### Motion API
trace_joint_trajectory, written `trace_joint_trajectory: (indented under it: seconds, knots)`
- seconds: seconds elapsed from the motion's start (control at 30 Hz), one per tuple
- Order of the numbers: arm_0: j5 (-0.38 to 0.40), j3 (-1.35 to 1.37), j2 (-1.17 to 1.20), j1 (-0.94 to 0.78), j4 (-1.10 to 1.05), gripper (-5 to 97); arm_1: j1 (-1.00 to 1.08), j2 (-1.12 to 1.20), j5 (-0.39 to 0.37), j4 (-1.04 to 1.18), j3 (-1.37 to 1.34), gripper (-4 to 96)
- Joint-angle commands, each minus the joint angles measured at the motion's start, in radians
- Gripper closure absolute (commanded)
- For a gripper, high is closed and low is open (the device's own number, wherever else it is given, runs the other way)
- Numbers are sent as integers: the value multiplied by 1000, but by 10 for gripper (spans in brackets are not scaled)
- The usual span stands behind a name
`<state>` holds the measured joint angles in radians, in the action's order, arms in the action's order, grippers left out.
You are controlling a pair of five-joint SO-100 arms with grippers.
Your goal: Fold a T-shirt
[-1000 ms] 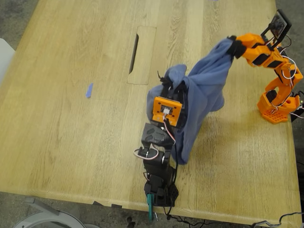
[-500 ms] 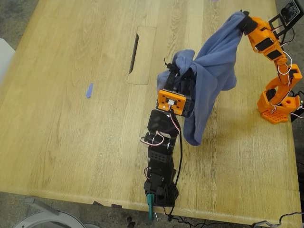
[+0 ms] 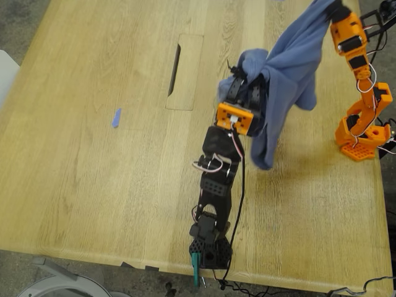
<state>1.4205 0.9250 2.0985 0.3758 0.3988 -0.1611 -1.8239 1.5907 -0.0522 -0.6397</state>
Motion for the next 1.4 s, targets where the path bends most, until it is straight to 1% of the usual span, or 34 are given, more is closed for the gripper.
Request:
trace_joint_trajectory:
  seconds: [0.0,0.1,0.2,0.33,0.43,0.53,0.6,0.67,0.87,1.13,1.37]
  knots:
    - [-9,-112,-11,5,-98,919,23,-5,0,-38,51,908]
    - [-11,-118,-31,5,-138,919,44,-5,0,-44,51,909]
    - [-11,-64,-18,20,-155,919,46,-11,0,-41,46,911]
    - [-11,61,28,104,-155,919,44,-17,2,-46,26,911]
    - [-9,178,91,123,-155,919,49,-41,2,-57,-23,911]
    - [-8,238,127,123,-149,919,66,-152,2,-87,-206,911]
    - [-5,247,133,123,-130,919,74,-261,0,-103,-374,911]
    - [-3,249,137,124,-115,919,83,-339,-2,-100,-485,911]
    - [-5,249,155,124,-97,919,114,-313,-6,-86,-422,908]
    - [-8,287,221,118,-44,919,172,-327,-6,-80,-410,906]
    - [3,472,310,120,14,919,209,-505,-11,-55,-676,907]
